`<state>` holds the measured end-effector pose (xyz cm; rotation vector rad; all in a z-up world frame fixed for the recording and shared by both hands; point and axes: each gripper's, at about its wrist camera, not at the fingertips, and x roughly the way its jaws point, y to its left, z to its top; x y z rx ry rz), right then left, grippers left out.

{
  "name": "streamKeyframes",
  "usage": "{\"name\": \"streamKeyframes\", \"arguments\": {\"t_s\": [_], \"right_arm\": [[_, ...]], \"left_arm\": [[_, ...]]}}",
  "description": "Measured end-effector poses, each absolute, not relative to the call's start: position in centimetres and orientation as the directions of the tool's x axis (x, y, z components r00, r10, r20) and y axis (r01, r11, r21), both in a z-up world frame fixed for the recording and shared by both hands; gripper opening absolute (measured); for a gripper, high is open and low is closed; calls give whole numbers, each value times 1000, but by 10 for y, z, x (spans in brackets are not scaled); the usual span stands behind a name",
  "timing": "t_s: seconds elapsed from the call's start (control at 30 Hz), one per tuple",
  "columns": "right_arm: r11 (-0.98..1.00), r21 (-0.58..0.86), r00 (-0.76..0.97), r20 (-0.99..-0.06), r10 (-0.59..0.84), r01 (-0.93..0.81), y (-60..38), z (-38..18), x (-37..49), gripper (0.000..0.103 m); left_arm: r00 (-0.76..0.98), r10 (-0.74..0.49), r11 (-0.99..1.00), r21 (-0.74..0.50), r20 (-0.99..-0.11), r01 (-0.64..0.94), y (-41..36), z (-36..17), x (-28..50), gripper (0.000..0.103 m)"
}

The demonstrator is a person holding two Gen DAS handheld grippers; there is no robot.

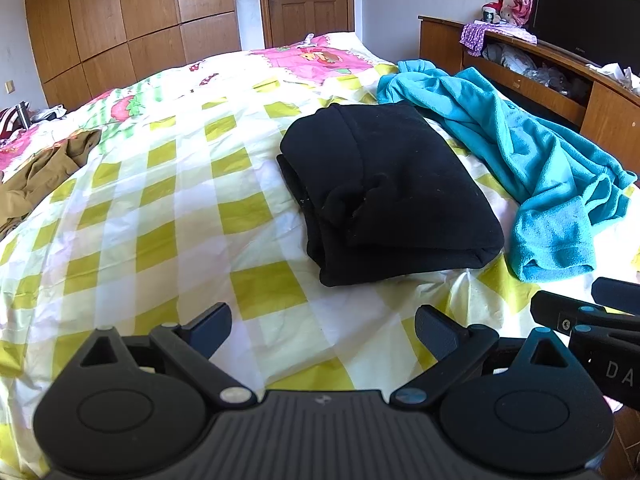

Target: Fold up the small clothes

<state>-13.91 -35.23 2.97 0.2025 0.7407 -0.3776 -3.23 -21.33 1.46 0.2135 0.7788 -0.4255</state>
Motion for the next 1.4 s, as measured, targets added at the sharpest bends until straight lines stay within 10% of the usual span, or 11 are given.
{"name": "streamKeyframes", "arguments": {"t_s": [1.4], "right_arm": [[907, 44, 657, -704, -270, 419, -357, 23, -141, 59]], "left_arm": [[626, -276, 898, 36, -730, 438, -219, 14, -39, 103]]}}
